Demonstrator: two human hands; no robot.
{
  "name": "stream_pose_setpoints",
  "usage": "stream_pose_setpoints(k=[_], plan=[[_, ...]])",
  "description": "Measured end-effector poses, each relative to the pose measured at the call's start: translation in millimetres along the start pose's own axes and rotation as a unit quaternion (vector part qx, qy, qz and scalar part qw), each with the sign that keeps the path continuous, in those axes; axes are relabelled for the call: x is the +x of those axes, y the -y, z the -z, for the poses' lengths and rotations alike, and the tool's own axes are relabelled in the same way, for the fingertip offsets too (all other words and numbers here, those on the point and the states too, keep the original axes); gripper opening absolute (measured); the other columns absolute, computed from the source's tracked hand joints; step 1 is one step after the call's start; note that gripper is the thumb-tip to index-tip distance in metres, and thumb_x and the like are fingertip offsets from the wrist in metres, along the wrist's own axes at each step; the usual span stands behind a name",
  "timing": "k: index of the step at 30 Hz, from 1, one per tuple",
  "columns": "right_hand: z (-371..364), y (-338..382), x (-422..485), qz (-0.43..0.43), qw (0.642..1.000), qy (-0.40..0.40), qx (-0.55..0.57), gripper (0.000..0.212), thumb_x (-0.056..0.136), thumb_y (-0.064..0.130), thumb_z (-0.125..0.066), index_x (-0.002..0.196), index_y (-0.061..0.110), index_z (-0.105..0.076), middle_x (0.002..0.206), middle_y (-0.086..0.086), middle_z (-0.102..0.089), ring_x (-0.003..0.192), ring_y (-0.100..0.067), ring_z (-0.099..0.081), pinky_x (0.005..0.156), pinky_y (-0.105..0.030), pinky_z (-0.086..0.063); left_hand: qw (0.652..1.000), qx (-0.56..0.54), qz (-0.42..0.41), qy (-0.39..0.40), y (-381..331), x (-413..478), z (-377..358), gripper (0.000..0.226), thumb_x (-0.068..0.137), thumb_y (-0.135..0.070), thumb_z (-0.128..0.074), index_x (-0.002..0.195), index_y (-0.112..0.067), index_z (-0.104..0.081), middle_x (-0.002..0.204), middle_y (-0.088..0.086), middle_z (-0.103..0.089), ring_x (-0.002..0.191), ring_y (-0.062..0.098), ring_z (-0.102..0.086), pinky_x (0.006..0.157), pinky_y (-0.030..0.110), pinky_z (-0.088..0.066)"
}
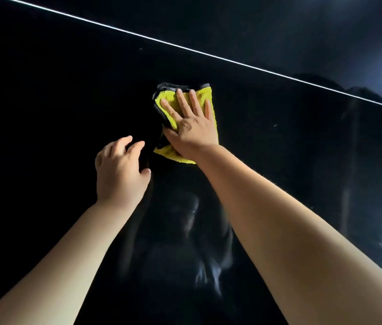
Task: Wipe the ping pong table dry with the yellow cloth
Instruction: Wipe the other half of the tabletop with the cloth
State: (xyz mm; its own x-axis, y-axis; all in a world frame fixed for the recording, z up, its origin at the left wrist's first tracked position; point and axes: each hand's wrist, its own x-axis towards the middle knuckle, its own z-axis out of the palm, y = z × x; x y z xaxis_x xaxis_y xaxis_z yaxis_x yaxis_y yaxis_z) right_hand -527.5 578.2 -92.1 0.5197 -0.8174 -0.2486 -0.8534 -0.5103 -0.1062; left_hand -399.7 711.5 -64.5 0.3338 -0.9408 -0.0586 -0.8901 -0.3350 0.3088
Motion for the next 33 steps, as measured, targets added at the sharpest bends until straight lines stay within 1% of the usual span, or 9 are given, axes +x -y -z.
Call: stream_pose_setpoints(k=[3, 6, 12, 16, 20, 25, 29, 33], plan=[[2, -19, -11, -0.009, 1.000, -0.006, -0.001, 0.063, 0.099, 0.060, -0.023, 0.154, 0.045, 0.004, 0.165, 0.004, 0.010, 0.151, -0.023, 0.016, 0.121, -0.049, 0.008, 1.000, -0.007, -0.015, 0.016, -23, 1, -2, 0.059, 0.074, -0.017, -0.075, 0.129, -0.015, -0.056, 0.137, 0.009, -0.049, 0.128, 0.032, -0.038, 0.106, 0.047, -0.028], [3, -56, -33, -0.058, 0.998, -0.018, 0.011, 0.063, 0.099, 0.058, -0.025, 0.154, 0.044, 0.002, 0.165, 0.004, 0.010, 0.151, -0.022, 0.014, 0.121, -0.048, 0.009, 0.999, -0.009, -0.036, 0.036, -53, 2, -8, 0.064, 0.076, -0.021, -0.073, 0.135, -0.019, -0.049, 0.141, 0.006, -0.044, 0.132, 0.027, -0.034, 0.108, 0.042, -0.024], [7, -162, -83, -0.161, 0.986, -0.033, 0.035, 0.065, 0.098, 0.055, -0.031, 0.154, 0.045, 0.000, 0.165, 0.006, 0.008, 0.151, -0.020, 0.015, 0.121, -0.045, 0.009, 0.995, -0.028, -0.090, 0.045, -123, 0, -26, 0.066, 0.078, -0.019, -0.069, 0.139, -0.020, -0.043, 0.144, 0.005, -0.039, 0.134, 0.024, -0.031, 0.111, 0.038, -0.020], [7, -226, -121, -0.204, 0.976, -0.045, 0.054, 0.065, 0.098, 0.051, -0.035, 0.154, 0.047, -0.002, 0.165, 0.008, 0.007, 0.151, -0.017, 0.014, 0.121, -0.042, 0.010, 0.989, -0.037, -0.129, 0.057, -175, -4, -44, 0.067, 0.078, -0.018, -0.069, 0.139, -0.020, -0.043, 0.145, 0.005, -0.039, 0.134, 0.024, -0.031, 0.111, 0.038, -0.018], [2, -288, -164, -0.265, 0.960, -0.056, 0.066, 0.061, 0.099, 0.054, -0.031, 0.153, 0.050, -0.001, 0.164, 0.010, 0.007, 0.150, -0.014, 0.015, 0.121, -0.040, 0.011, 0.982, -0.044, -0.169, 0.073, -227, -9, -66, 0.066, 0.078, -0.019, -0.070, 0.139, -0.020, -0.044, 0.144, 0.006, -0.039, 0.133, 0.024, -0.032, 0.112, 0.038, -0.017], [-1, -358, -209, -0.328, 0.939, -0.068, 0.072, 0.062, 0.100, 0.050, -0.034, 0.152, 0.049, -0.001, 0.164, 0.011, 0.007, 0.150, -0.013, 0.014, 0.122, -0.040, 0.009, 0.973, -0.056, -0.213, 0.071, -285, -13, -88, 0.065, 0.076, -0.018, -0.073, 0.136, -0.019, -0.048, 0.141, 0.006, -0.043, 0.131, 0.024, -0.035, 0.111, 0.038, -0.018], [0, -382, -212, -0.358, 0.929, -0.070, 0.068, 0.066, 0.098, 0.046, -0.039, 0.152, 0.049, -0.001, 0.164, 0.010, 0.007, 0.151, -0.014, 0.012, 0.122, -0.040, 0.008, 0.967, -0.059, -0.240, 0.052, -311, -8, -105, 0.064, 0.069, -0.016, -0.078, 0.129, -0.016, -0.055, 0.134, 0.009, -0.051, 0.130, 0.028, -0.039, 0.111, 0.046, -0.020], [14, -401, -177, -0.415, 0.902, -0.070, 0.095, 0.067, 0.097, 0.045, -0.038, 0.154, 0.045, -0.003, 0.165, 0.006, 0.007, 0.151, -0.018, 0.011, 0.121, -0.043, 0.008, 0.966, -0.062, -0.250, 0.038, -311, 3, -112, 0.065, 0.066, -0.018, -0.080, 0.127, -0.016, -0.057, 0.131, 0.008, -0.053, 0.129, 0.028, -0.040, 0.111, 0.048, -0.020]])
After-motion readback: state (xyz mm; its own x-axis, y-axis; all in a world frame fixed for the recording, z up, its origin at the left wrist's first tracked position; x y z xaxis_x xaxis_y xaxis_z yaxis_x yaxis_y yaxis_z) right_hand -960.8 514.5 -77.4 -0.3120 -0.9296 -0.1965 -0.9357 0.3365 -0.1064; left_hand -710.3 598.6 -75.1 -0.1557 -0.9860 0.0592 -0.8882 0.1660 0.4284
